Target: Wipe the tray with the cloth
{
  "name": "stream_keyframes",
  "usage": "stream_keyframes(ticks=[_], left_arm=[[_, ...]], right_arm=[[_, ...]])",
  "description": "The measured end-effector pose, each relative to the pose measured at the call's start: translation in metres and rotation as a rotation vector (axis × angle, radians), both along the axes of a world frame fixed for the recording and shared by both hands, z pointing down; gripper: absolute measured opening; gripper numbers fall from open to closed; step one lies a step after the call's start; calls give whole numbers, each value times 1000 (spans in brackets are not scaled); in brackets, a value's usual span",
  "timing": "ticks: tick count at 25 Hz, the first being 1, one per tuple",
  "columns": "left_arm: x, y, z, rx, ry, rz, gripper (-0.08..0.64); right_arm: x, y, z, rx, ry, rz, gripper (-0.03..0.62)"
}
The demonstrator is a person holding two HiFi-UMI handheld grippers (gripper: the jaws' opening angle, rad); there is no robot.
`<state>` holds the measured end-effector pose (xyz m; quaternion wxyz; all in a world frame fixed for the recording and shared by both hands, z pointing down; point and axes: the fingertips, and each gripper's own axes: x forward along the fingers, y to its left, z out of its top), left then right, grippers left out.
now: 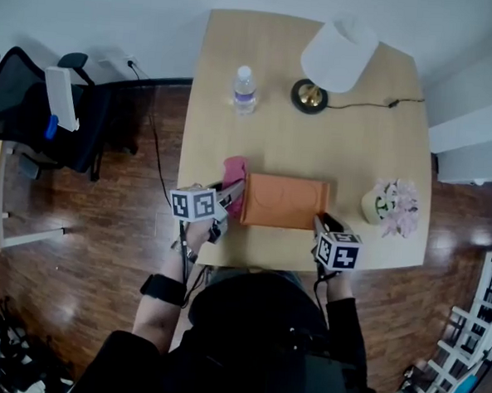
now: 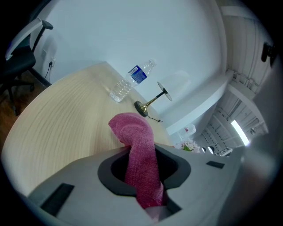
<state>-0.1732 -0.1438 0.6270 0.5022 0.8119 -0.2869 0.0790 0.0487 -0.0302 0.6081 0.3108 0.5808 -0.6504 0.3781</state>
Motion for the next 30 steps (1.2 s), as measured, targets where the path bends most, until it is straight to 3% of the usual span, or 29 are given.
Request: stream_keyframes(ticks=[5, 7, 11, 16, 18, 21, 23, 25, 27, 30], left_arm=[[-2, 47, 7, -18, -15, 60, 98], [-4, 69, 15, -21, -56, 87, 99], [-5, 117, 25, -69, -67, 103, 100], [5, 169, 33, -107, -71, 223, 98], [-4, 166, 31, -77, -109, 234, 98], [-23, 131, 28, -25, -156, 166, 98], [-31, 106, 31, -5, -196, 142, 98], [-32, 88, 36, 19, -262, 171, 99], [-27, 73, 37, 39, -298, 207, 100], [-14, 54, 39, 35, -270, 183, 100]], right_arm=[[2, 6, 8, -42, -80, 29, 112], [-2, 8, 13, -50, -78, 22, 112], [-1, 9, 13, -38, -75, 28, 112], [-4, 8, 14, -33, -87, 25, 112], [-3, 8, 14, -28, -91, 26, 112], [-4, 9, 12, -27, -47, -8, 112], [-16, 11, 6, -6, 28, -101, 112], [-40, 10, -1, 27, 94, -236, 112], [-68, 12, 1, 22, 91, -333, 112], [-85, 20, 14, -36, 62, -364, 110]])
